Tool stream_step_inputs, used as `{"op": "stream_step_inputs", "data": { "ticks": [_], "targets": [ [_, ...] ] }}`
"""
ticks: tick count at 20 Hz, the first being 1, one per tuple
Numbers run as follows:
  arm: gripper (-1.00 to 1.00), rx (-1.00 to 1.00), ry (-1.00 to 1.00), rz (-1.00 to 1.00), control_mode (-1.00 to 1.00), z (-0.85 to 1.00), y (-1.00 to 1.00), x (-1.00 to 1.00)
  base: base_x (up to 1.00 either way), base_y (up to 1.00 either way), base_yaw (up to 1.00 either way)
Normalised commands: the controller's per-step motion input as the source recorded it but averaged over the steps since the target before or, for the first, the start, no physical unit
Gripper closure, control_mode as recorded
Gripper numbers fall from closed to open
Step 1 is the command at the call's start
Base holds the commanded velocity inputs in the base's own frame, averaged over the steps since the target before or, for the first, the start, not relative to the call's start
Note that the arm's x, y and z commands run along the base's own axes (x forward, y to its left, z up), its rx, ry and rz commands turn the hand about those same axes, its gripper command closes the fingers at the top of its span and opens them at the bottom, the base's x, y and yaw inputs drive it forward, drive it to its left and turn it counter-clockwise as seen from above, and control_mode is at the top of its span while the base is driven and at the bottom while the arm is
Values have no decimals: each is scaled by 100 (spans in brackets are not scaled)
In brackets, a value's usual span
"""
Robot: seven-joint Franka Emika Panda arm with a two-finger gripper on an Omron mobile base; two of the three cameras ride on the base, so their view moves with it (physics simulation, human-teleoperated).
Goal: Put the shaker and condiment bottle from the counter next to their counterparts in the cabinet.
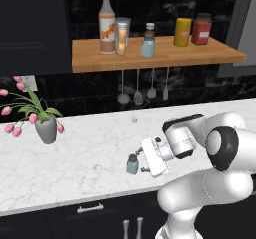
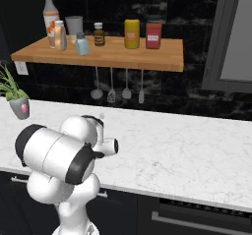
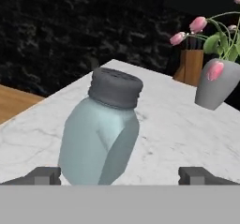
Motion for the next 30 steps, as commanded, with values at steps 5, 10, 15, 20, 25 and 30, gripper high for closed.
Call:
{"op": "stream_step_inputs", "data": {
  "ticks": [5,10,15,20,25,30],
  "targets": [
    [-100,-1,29,-1,-100,-39,0,57,0,0,0],
    [-100,-1,10,0,-100,-28,0,0,0,0,0],
    [-100,0,0,0,-100,-15,11,-23,0,0,0],
    [-100,0,-4,0,-100,-2,29,-25,0,0,0],
    [-100,0,-10,0,-100,-6,34,-32,0,0,0],
    [100,0,-10,0,-100,-13,34,-25,0,0,0]
  ]
}}
